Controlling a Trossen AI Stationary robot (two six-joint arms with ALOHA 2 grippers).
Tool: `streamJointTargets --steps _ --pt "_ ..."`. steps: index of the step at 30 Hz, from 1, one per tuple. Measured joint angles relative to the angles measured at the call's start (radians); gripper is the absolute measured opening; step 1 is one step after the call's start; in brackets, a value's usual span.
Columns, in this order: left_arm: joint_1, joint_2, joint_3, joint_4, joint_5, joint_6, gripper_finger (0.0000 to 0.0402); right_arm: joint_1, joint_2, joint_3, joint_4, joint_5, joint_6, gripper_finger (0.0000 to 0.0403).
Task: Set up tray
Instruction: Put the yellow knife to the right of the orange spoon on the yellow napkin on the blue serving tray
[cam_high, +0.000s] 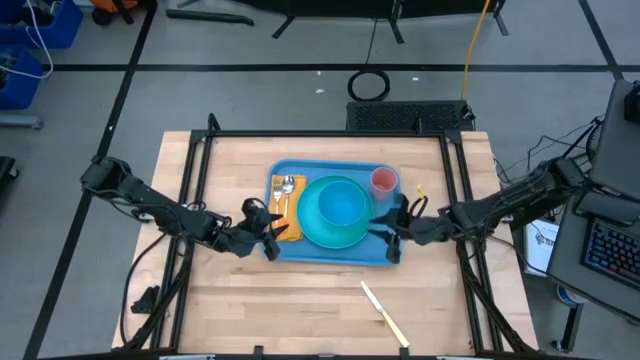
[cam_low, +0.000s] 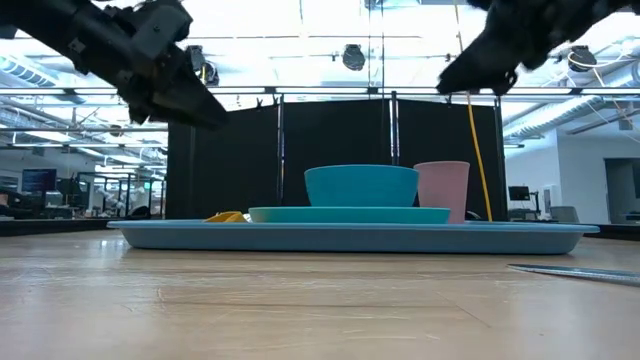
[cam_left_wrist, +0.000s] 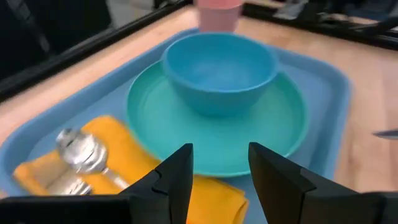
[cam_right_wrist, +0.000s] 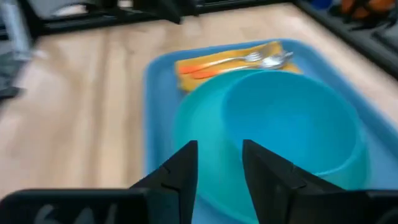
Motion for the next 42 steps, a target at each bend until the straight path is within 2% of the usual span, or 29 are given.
streamJointTargets --steps 4,7,10,17,21,27,34,42 --pt "-0.032 0.0 -0.012 0.111 0.021 0.127 0.0159 0.063 0.0 0.085 -0.174 -0.084 0.153 0.0125" --pt "-0.056 0.0 -0.018 0.159 0.038 0.15 0.0159 0.119 0.015 0.158 -0.34 -0.134 0.326 0.0125" --pt "-0.069 0.0 -0.018 0.204 0.038 0.198 0.0159 0.18 0.052 0.197 -0.434 -0.192 0.479 0.0125" --pt "-0.066 -0.01 -0.017 0.271 0.036 0.263 0.0159 0.282 0.259 0.263 -0.42 -0.377 0.793 0.0125" --pt "-0.066 -0.009 -0.017 0.261 0.078 0.263 0.0159 0.309 0.376 0.309 -0.434 -0.454 0.932 0.0125" --pt "-0.078 -0.008 -0.017 0.237 0.098 0.256 0.0159 0.333 0.488 0.345 -0.387 -0.476 1.075 0.0125" --pt "-0.09 -0.006 -0.017 0.219 0.1 0.256 0.0159 0.368 0.587 0.346 -0.221 -0.496 1.194 0.0125" --pt "-0.09 -0.006 -0.017 0.218 0.104 0.252 0.0159 0.399 0.67 0.345 -0.254 -0.546 1.242 0.0125"
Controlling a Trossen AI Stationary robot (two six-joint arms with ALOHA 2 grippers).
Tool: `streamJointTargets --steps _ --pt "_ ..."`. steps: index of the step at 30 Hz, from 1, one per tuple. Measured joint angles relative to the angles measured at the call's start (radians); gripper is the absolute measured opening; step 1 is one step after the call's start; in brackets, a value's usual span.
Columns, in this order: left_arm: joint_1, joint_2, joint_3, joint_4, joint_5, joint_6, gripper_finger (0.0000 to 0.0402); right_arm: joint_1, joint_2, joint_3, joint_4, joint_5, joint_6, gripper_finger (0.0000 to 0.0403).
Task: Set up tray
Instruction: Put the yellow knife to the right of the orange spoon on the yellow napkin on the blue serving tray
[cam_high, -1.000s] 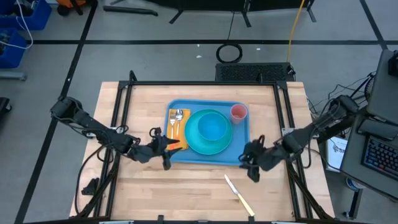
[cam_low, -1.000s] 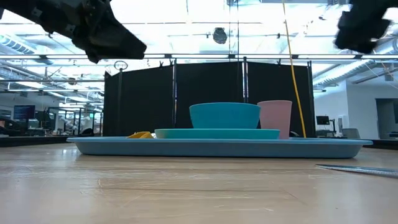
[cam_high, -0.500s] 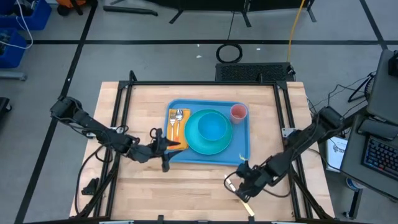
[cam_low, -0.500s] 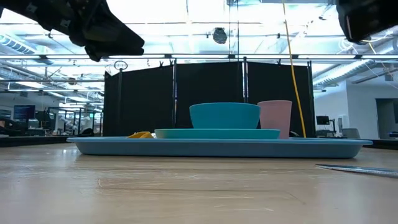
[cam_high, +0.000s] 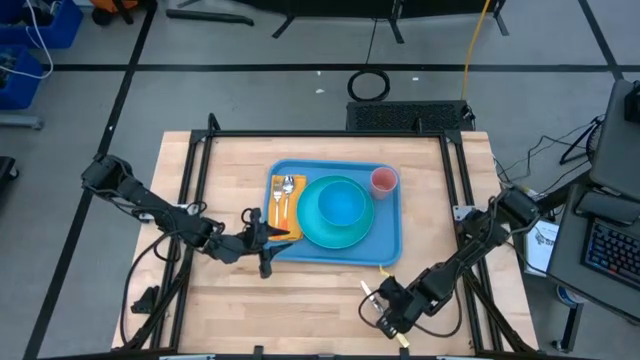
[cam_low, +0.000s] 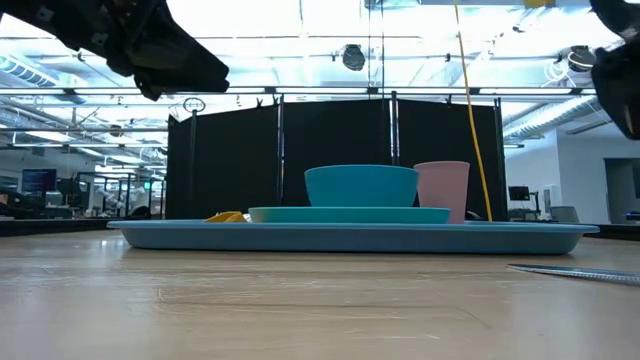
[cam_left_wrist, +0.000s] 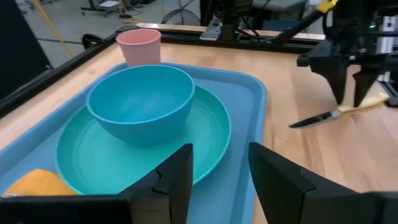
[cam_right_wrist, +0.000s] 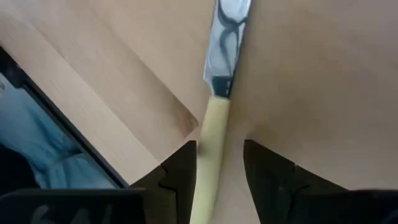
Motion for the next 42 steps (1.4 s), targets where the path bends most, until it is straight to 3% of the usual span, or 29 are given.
streamJointTargets --steps 14,19,37,42 --pt "0.0 0.0 0.0 -0.022 0.021 0.001 0.0159 0.01 0.09 0.098 -0.053 0.021 -0.003 0.0125" --pt "0.0 0.0 0.0 -0.027 0.021 -0.003 0.0159 0.01 0.155 0.175 -0.173 0.007 -0.015 0.0122" --pt "0.0 0.018 0.0 -0.051 0.021 -0.041 0.0159 0.003 0.217 0.212 -0.27 0.046 -0.05 0.0034" --pt "0.0 0.04 0.0 -0.048 0.019 -0.053 0.0159 -0.001 0.217 0.212 -0.27 0.046 -0.04 0.0034"
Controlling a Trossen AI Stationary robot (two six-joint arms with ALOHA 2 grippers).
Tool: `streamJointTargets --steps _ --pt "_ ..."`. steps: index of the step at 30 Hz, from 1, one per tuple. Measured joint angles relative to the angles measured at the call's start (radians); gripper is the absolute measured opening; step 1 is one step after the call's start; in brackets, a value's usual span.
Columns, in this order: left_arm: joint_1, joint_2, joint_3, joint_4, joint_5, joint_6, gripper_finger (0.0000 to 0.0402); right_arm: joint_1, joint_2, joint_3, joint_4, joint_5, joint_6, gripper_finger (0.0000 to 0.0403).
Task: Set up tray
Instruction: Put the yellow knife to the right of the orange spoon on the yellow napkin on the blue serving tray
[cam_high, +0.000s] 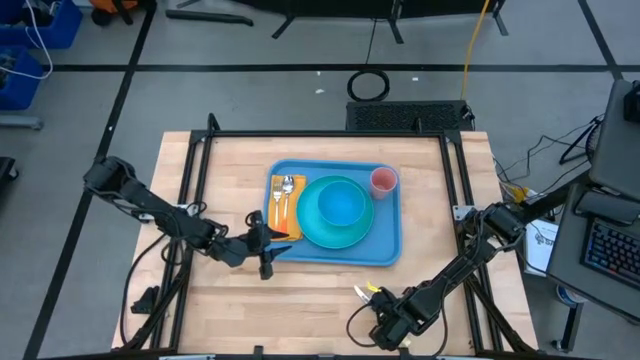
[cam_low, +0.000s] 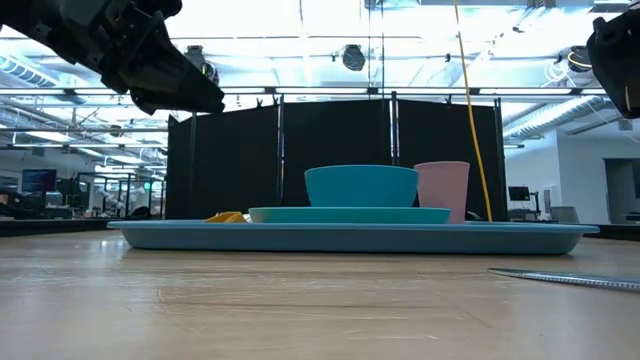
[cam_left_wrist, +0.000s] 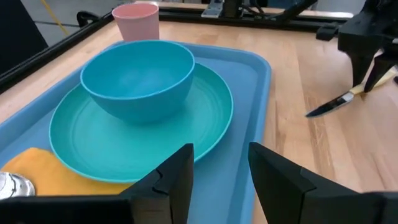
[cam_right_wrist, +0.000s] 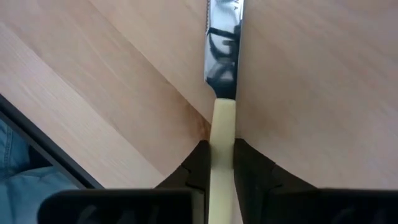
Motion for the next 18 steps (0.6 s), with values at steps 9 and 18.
streamJointTargets --steps 9,18 --pt "0.0 0.002 0.0 -0.003 0.004 -0.011 0.0159 -0.003 -0.029 -0.001 -0.003 0.061 0.024 0.0034" --pt "0.0 0.002 0.0 -0.006 0.027 -0.048 0.0159 -0.019 -0.066 -0.002 -0.015 0.188 0.044 0.0034"
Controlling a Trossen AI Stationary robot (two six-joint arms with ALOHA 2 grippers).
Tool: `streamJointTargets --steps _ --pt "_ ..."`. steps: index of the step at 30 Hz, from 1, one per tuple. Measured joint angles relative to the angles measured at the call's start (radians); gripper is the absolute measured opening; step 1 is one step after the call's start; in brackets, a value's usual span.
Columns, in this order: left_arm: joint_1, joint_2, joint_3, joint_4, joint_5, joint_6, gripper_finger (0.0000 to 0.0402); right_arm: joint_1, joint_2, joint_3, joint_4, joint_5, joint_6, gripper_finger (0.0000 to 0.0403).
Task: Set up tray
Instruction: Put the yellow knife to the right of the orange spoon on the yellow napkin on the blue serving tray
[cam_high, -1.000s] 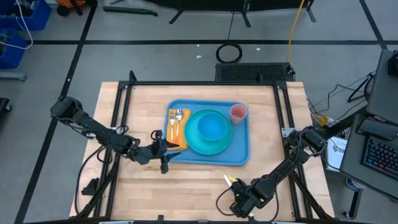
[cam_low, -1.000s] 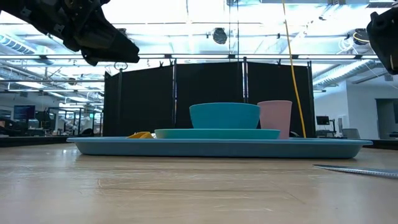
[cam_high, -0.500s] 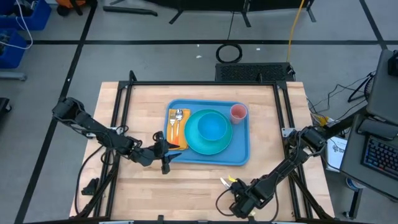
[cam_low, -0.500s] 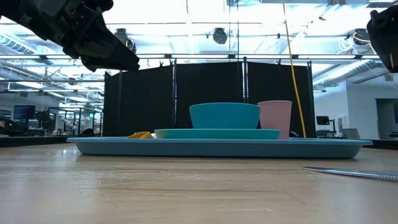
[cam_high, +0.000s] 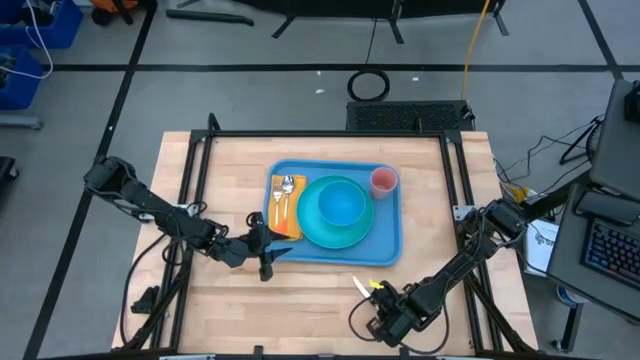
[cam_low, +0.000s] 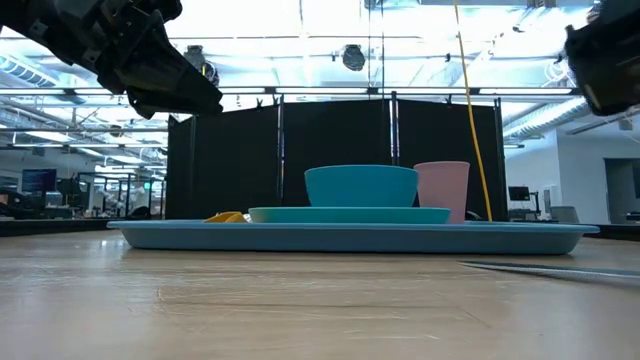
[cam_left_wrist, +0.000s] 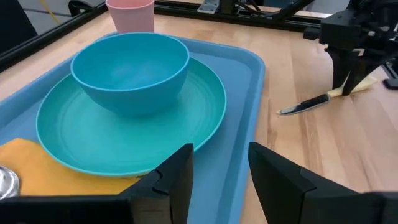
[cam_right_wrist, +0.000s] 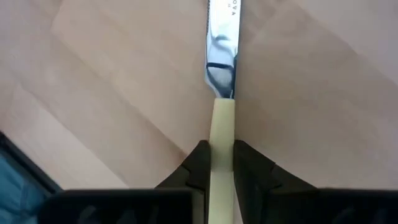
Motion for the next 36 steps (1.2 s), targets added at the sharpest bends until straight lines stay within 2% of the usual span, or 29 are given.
streamJointTargets --steps 5,13,21,29,36 --pt "0.0 0.0 0.0 -0.008 0.016 -0.044 0.0159 -0.01 -0.003 -0.001 0.017 0.011 -0.009 0.0034" --pt "0.0 0.0 0.0 -0.019 0.052 -0.055 0.0159 -0.011 -0.011 -0.002 0.058 -0.033 -0.016 0.0034" --pt "0.0 0.0 0.0 -0.018 0.052 -0.051 0.0159 -0.013 -0.048 -0.001 0.083 -0.008 -0.032 0.0034" --pt "0.0 0.0 0.0 -0.017 0.053 -0.035 0.0159 -0.012 -0.104 0.001 0.124 0.12 -0.073 0.0034" --pt "-0.03 0.0 0.0 -0.006 0.053 0.006 0.0159 -0.023 -0.125 0.002 0.183 0.348 -0.209 0.0034"
